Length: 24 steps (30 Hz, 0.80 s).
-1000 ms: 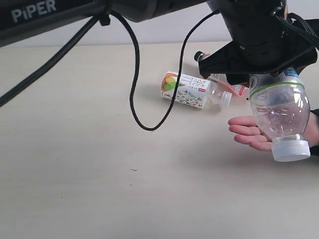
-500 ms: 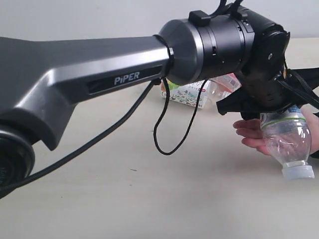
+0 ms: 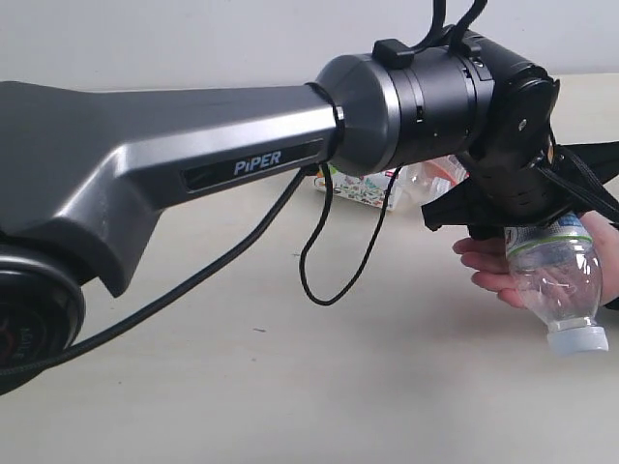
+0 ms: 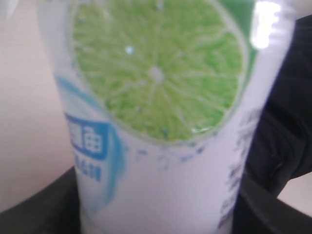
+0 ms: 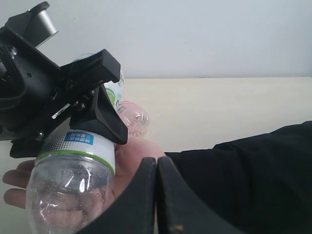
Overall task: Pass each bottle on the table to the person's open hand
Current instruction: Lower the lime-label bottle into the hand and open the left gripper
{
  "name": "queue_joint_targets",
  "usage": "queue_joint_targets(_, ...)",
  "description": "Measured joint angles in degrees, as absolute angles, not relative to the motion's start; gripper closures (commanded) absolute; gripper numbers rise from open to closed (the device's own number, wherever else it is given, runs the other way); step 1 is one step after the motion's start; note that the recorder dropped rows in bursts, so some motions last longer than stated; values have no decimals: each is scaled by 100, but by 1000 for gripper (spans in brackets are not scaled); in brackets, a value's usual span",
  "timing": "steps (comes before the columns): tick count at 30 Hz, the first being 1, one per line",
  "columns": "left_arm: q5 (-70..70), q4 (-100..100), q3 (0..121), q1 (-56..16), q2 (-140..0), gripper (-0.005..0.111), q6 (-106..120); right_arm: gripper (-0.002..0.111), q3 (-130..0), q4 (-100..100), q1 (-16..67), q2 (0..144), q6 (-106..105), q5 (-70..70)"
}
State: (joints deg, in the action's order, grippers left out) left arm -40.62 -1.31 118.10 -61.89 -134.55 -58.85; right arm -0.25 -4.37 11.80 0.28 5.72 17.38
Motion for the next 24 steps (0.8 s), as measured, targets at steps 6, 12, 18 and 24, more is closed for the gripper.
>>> queue_joint_targets(6, -4057, -144, 11810, -6189, -13455, 44, -5741, 108, -25, -437, 1180, 28, 572, 1738)
queue_joint_targets(12, -4057, -144, 11810, -6189, -13455, 24, -5616, 108, -25, -437, 1180, 28, 572, 1738)
queue_joint_targets(18, -4077, -144, 11810, -6189, -13455, 23, -5516, 108, -25, -437, 1180, 28, 572, 1738)
queue_joint_targets(24, -4154, -144, 11810, -6189, -13455, 23, -5437, 108, -25, -437, 1180, 28, 572, 1738)
